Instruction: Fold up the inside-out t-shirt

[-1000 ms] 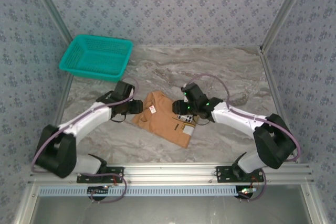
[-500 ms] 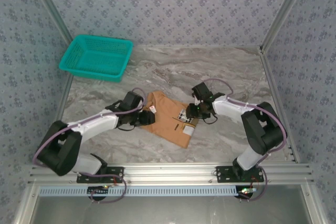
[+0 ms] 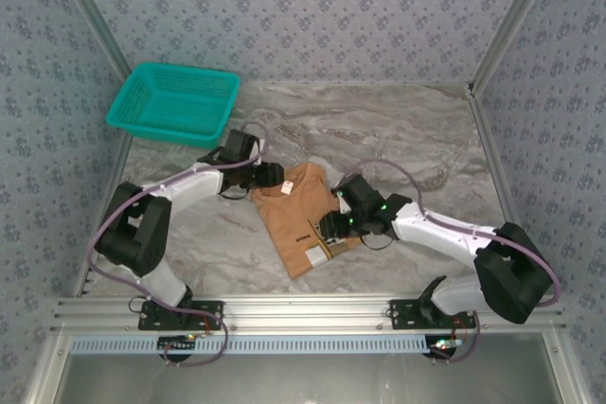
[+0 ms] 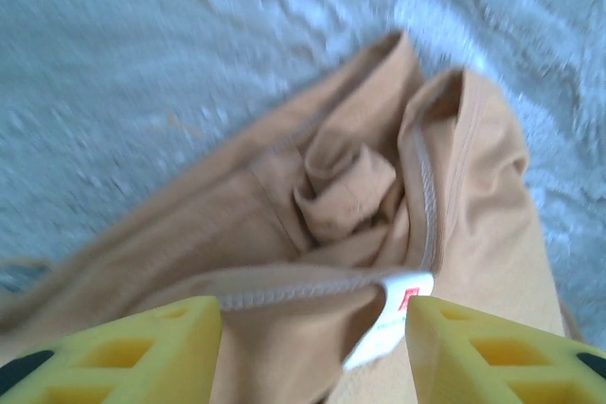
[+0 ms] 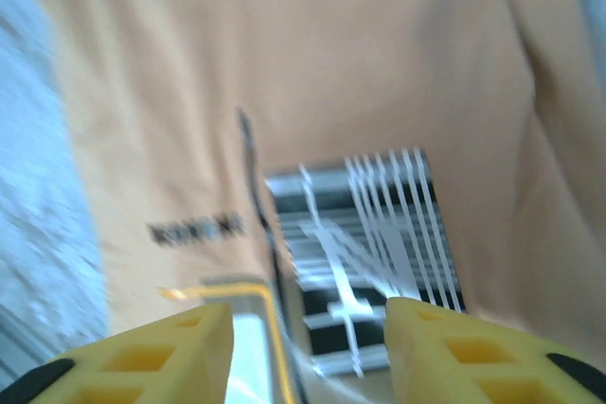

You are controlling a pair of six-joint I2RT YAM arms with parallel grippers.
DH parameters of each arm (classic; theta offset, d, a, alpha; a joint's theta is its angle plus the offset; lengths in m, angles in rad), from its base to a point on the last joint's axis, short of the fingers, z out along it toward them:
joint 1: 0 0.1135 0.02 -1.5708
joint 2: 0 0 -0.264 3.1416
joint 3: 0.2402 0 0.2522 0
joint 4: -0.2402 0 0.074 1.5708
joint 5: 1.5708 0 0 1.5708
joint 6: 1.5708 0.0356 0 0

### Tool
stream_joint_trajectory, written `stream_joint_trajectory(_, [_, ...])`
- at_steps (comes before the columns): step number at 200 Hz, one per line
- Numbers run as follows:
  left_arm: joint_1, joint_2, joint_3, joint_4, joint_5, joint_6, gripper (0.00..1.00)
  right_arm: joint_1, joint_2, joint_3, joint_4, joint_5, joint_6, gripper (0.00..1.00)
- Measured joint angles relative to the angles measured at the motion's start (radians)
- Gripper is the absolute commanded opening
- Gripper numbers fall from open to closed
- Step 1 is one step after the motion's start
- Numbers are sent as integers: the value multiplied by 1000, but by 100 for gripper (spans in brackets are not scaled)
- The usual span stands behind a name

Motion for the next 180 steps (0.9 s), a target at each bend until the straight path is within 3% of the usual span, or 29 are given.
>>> stream_joint_trajectory(18, [34,-64,-38,18,-7,2,58,-76,52,77,70,-13,-48,52])
stream_joint_trajectory(66, [120,-127,-110,8,15,-22,52,-241,418,385,177,-50,-167,51])
stream_joint_trajectory(104, [122,-66,-109,-10,58,-26,47,-260,579,502,172,-106,-232,47])
stream_joint_trajectory(180, [122,3,-108,-35,103,-22,34,-252,657,578,164,-132,-280,42])
